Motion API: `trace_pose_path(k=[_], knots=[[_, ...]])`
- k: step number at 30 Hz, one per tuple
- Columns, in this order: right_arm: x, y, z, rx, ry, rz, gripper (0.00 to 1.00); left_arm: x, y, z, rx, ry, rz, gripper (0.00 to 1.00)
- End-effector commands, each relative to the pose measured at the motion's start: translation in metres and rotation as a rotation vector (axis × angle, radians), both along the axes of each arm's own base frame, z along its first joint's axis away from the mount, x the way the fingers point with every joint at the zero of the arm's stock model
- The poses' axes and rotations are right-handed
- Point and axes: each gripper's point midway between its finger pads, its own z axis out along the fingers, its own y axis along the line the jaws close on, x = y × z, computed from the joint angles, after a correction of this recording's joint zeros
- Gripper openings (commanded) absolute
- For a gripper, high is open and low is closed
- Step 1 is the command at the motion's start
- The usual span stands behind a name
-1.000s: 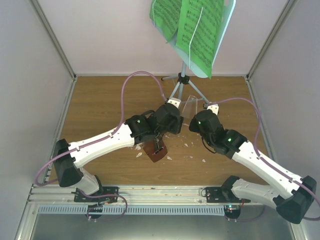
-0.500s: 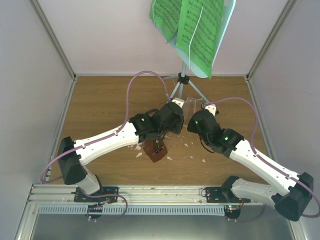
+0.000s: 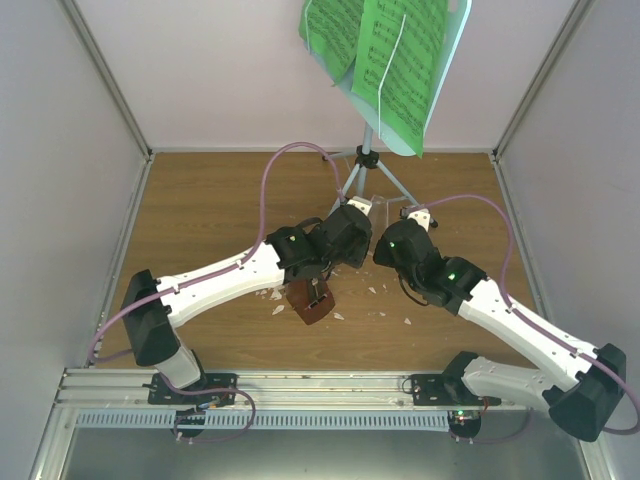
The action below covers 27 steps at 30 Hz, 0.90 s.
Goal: Pack up the instrument practice props
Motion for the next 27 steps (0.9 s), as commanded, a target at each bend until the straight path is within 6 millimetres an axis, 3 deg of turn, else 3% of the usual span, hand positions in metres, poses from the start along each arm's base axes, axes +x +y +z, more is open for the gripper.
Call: trace_pose_path(k=[1, 18, 23, 27], knots=[[0.003, 0.004, 0.006, 0.032, -0.022, -0.005, 0.0, 0.007, -0.004, 0.015, -0.022, -0.045, 0.015, 0.27], [0.002, 0.008, 0.002, 0.034, -0.013, 0.01, 0.01, 0.005, -0.009, 0.009, 0.032, -0.058, 0.011, 0.09], [0.001, 0.004, 0.001, 0.022, -0.012, 0.002, 0.09, 0.002, -0.014, 0.009, 0.064, -0.068, 0.015, 0.04], [0.0, 0.004, 0.002, 0.025, -0.017, 0.006, 0.23, 0.002, -0.015, 0.007, 0.079, -0.07, 0.02, 0.0]])
